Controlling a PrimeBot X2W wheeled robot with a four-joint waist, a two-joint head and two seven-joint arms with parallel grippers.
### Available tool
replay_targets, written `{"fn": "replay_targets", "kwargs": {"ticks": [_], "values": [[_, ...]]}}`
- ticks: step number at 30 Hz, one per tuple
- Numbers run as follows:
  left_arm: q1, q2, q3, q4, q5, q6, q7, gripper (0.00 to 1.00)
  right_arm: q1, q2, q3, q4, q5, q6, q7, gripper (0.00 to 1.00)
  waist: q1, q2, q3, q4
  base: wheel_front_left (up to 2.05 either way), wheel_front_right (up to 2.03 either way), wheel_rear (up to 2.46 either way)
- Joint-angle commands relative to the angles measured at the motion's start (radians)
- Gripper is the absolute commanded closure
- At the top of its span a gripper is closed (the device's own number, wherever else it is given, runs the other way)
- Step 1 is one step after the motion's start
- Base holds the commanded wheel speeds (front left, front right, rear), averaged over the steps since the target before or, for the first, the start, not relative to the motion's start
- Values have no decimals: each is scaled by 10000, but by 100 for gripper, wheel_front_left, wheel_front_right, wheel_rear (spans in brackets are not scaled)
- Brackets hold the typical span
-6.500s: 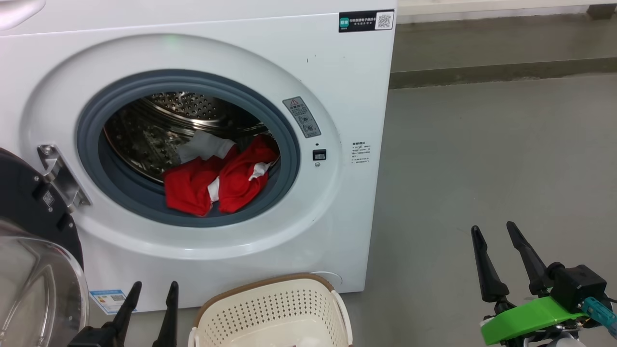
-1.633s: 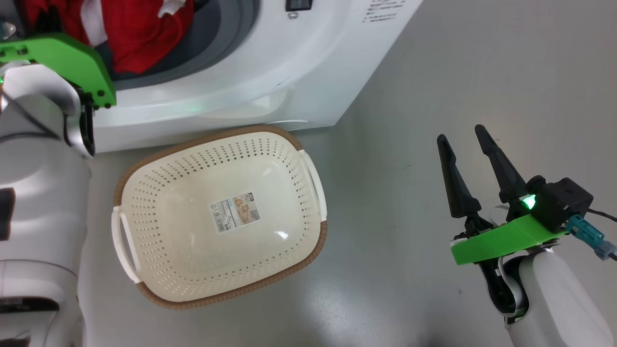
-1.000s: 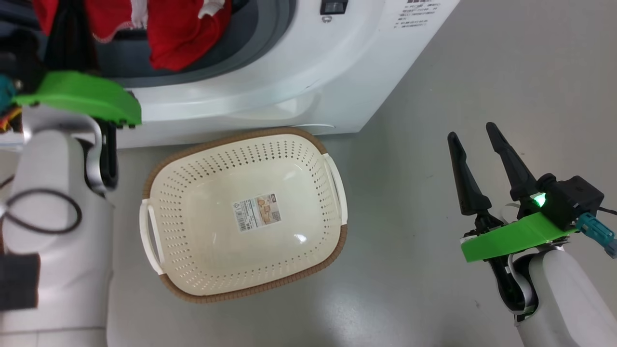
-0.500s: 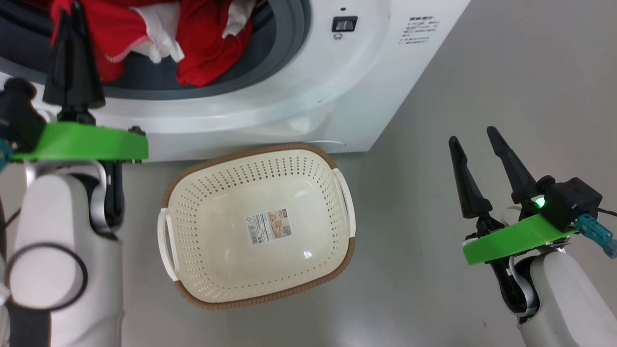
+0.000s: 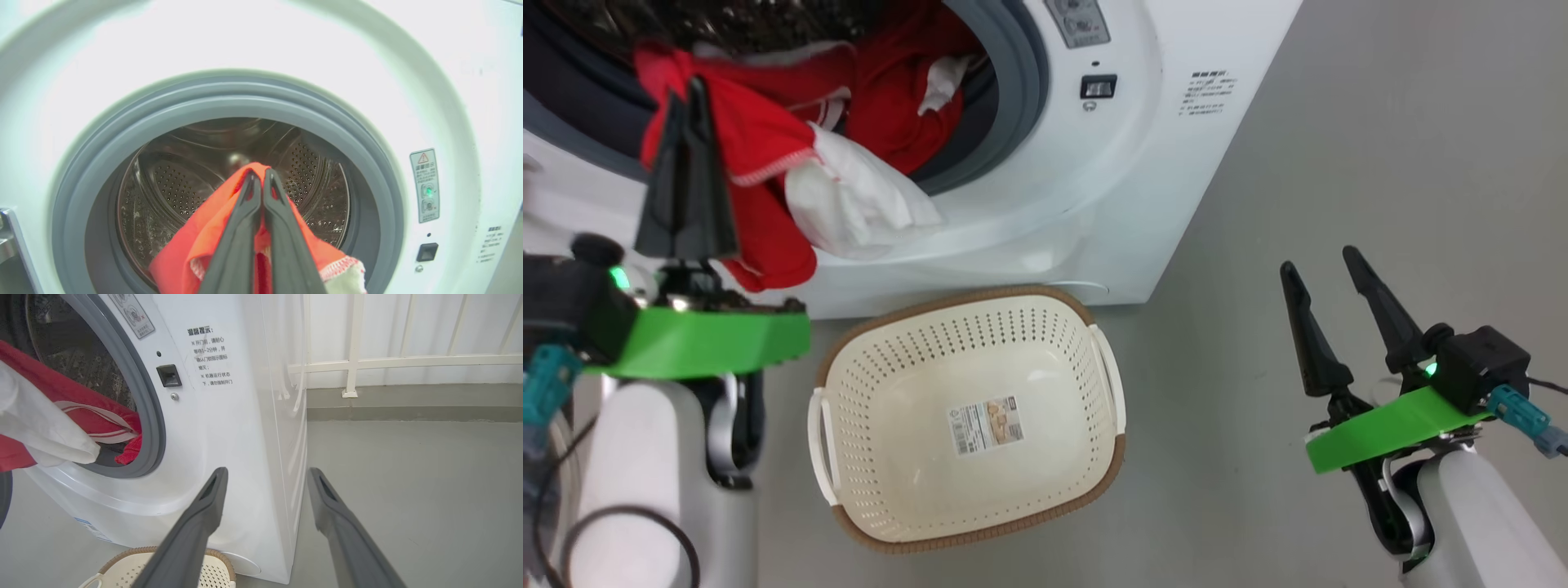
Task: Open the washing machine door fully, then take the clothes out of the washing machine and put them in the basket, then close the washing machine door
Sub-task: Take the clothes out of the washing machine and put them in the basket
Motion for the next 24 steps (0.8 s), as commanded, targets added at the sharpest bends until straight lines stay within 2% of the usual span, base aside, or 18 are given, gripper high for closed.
{"fn": "replay_targets", "kwargs": {"ticks": [1, 17, 24], "values": [[219, 267, 140, -474, -93, 16, -76, 100, 145, 14, 178, -207, -50, 63, -65, 0, 0, 0, -249, 15, 0, 0, 0], [2278, 263, -851, -2185, -461, 488, -76, 100, 722, 221, 241, 17, -15, 63, -65, 0, 0, 0, -1685, -108, 0, 0, 0], [3078, 262, -1471, -982, -934, 726, -76, 100, 835, 254, 275, -21, -19, 63, -65, 0, 0, 0, -1728, -152, 0, 0, 0]]}}
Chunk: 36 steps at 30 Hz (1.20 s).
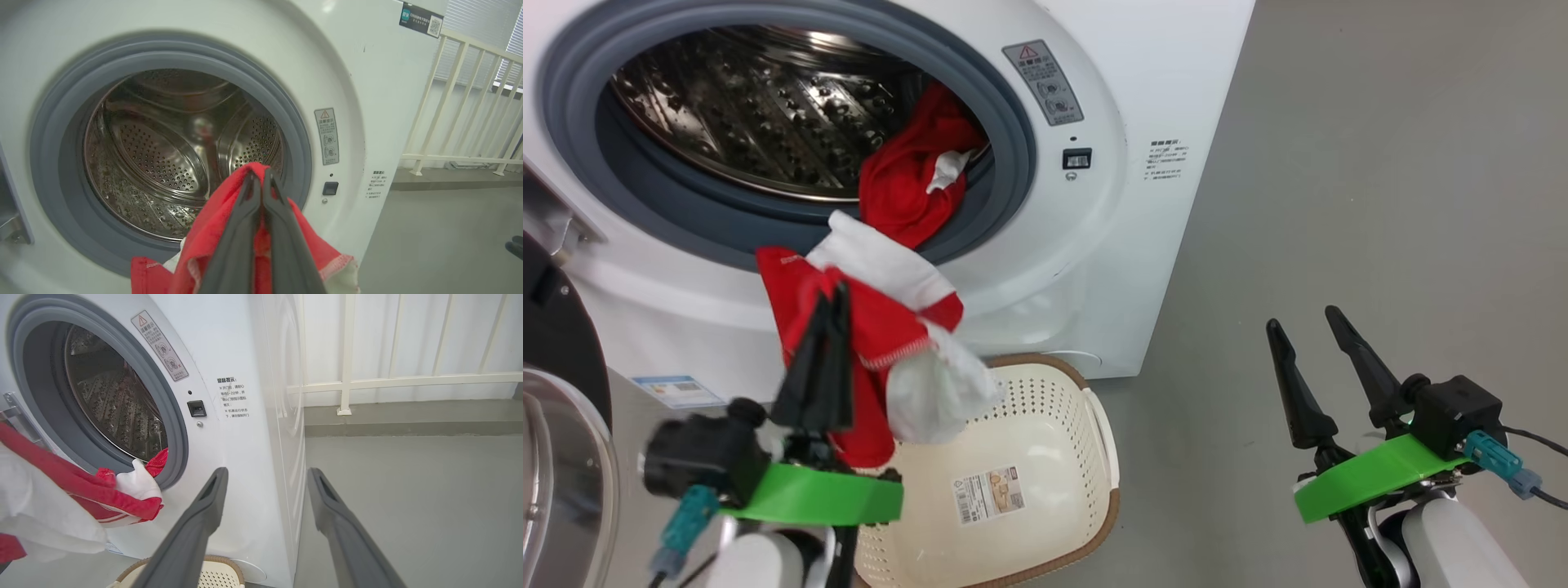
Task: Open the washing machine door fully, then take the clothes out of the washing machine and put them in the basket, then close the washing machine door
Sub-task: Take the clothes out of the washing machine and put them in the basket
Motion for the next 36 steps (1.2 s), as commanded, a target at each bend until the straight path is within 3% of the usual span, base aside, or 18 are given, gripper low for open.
{"fn": "replay_targets", "kwargs": {"ticks": [1, 12, 25, 36], "values": [[-45, 188, 204, 93, -169, 81, -47, 100, -35, -21, 209, -251, -19, 63, -65, 0, 0, 0, 74, -6, 0, 0, 0], [-998, 187, -465, 3145, -1440, -295, -47, 100, -387, -62, 274, -346, -21, 63, -65, 0, 0, 0, 993, -61, 0, 0, 0], [-3307, 187, -1849, 8527, -3192, -593, -12, 100, -980, -169, 609, -290, 159, 63, -65, 0, 0, 0, 2150, -285, 0, 0, 0], [-4520, 187, -3001, 11222, -5112, -547, 1322, 100, -1256, -73, 890, -258, 288, 63, -65, 0, 0, 0, 2861, -863, 0, 0, 0]]}}
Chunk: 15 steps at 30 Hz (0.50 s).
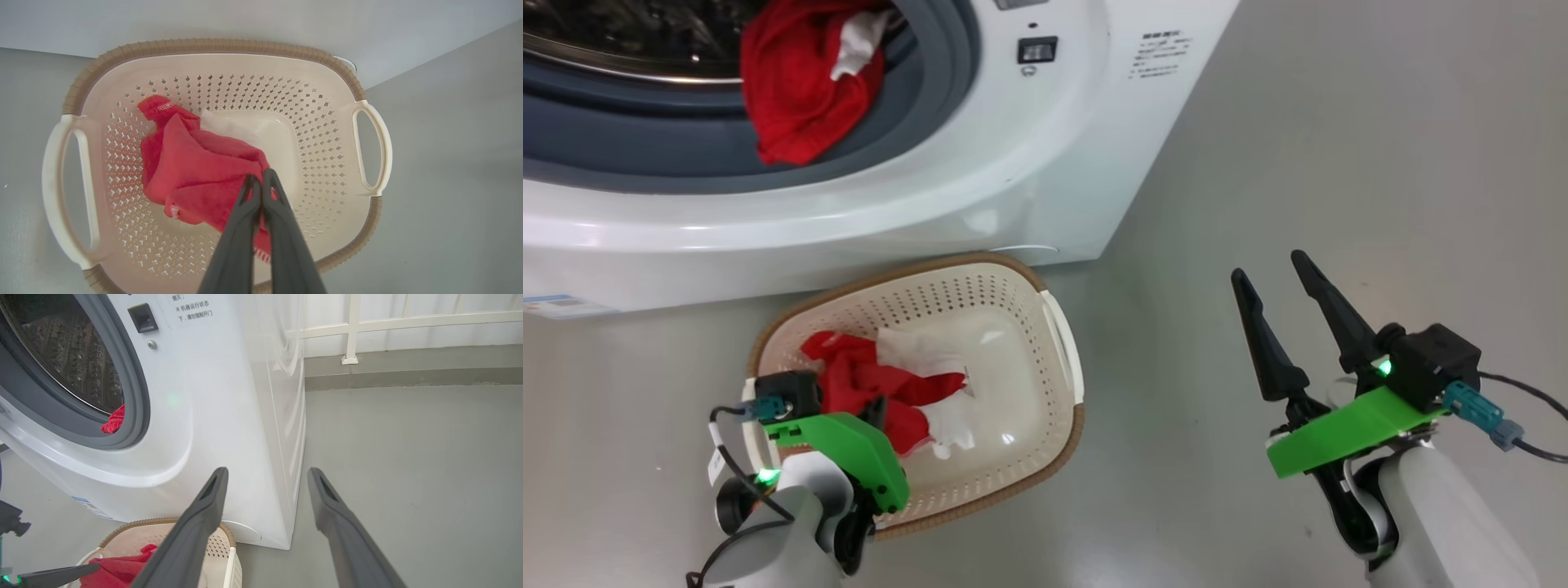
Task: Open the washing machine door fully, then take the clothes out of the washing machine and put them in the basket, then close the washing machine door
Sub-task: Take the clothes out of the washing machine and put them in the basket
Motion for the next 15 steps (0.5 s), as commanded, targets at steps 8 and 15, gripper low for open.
{"fn": "replay_targets", "kwargs": {"ticks": [8, 15], "values": [[-309, 206, -268, 719, -387, 529, 21, 92, -346, 78, 295, -181, 210, 63, -65, 0, 0, 0, 485, -621, 0, 0, 0], [-363, 234, -289, 881, -400, 630, -399, 0, -340, 124, 229, -114, 203, 63, -65, 0, 0, 0, 415, -664, 0, 0, 0]]}}
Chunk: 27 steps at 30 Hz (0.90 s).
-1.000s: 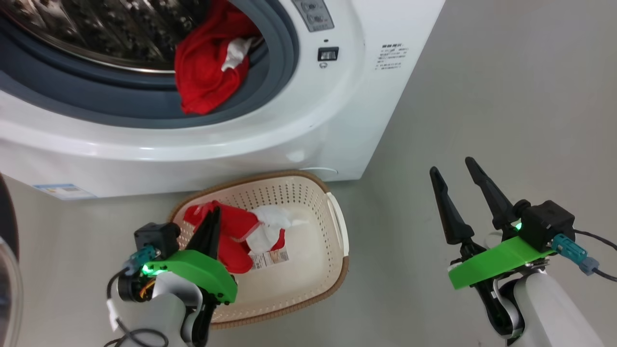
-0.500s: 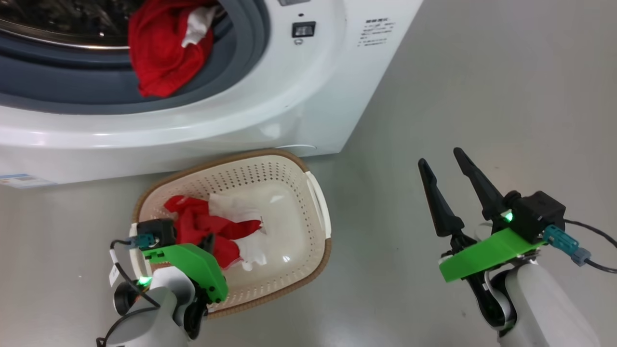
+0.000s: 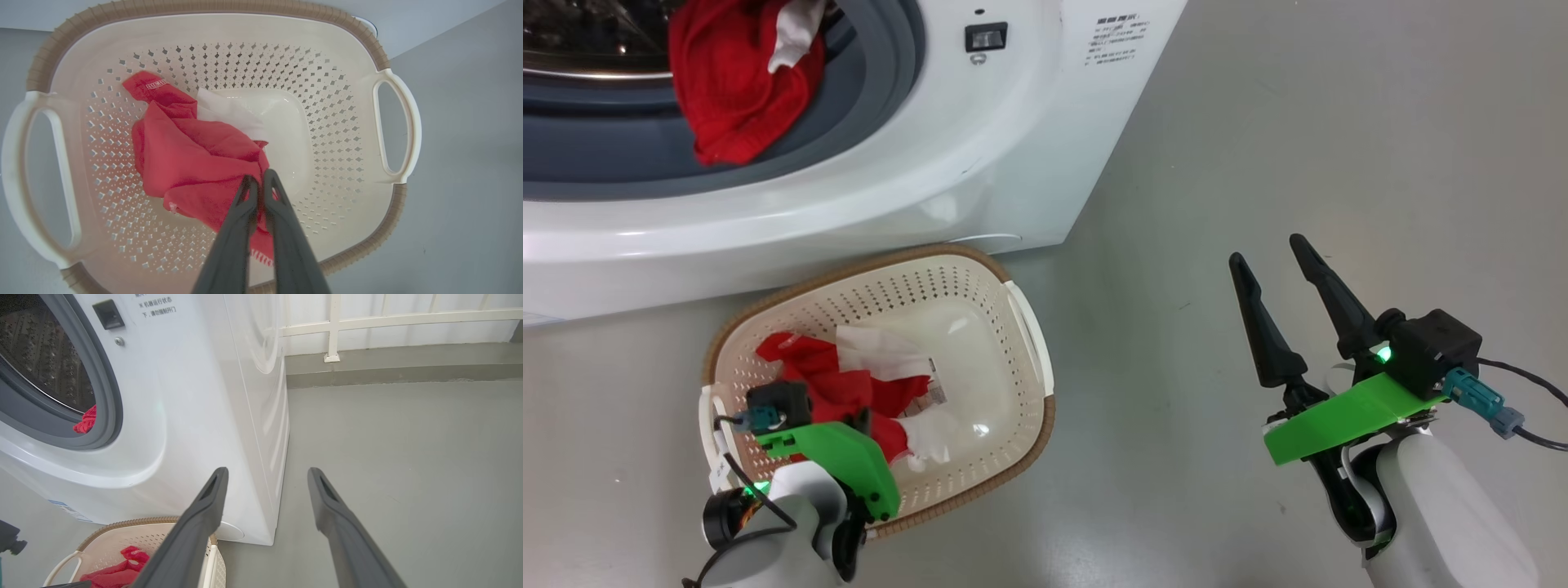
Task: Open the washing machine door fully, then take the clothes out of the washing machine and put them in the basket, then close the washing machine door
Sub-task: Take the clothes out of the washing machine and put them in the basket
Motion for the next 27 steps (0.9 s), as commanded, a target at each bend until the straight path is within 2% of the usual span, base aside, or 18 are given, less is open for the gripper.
{"fn": "replay_targets", "kwargs": {"ticks": [1, 9, 15, 21, 27], "values": [[-125, 251, 222, -36, -76, 46, -275, 0, 28, 41, 155, -158, 165, 63, -65, 0, 0, 0, -115, 56, 0, 0, 0], [76, 232, 75, -94, -66, -157, -929, 0, 237, -22, 30, -83, 114, 63, -65, 0, 0, 0, -769, 428, 0, 0, 0], [455, 228, 62, -714, -106, -409, -1152, 0, 470, -122, -117, -28, 19, 63, -65, 0, 0, 0, -1501, 826, 0, 0, 0], [1199, 474, 746, -2326, 476, -160, -1164, 0, 830, -199, -318, -35, -77, 63, -65, 0, 0, 0, -2306, 1166, 0, 0, 0], [2421, 692, 1991, -4426, 1349, 7, -1165, 0, 1214, -173, -638, -99, -305, 63, -65, 0, 0, 0, -3075, 1362, 0, 0, 0]]}}
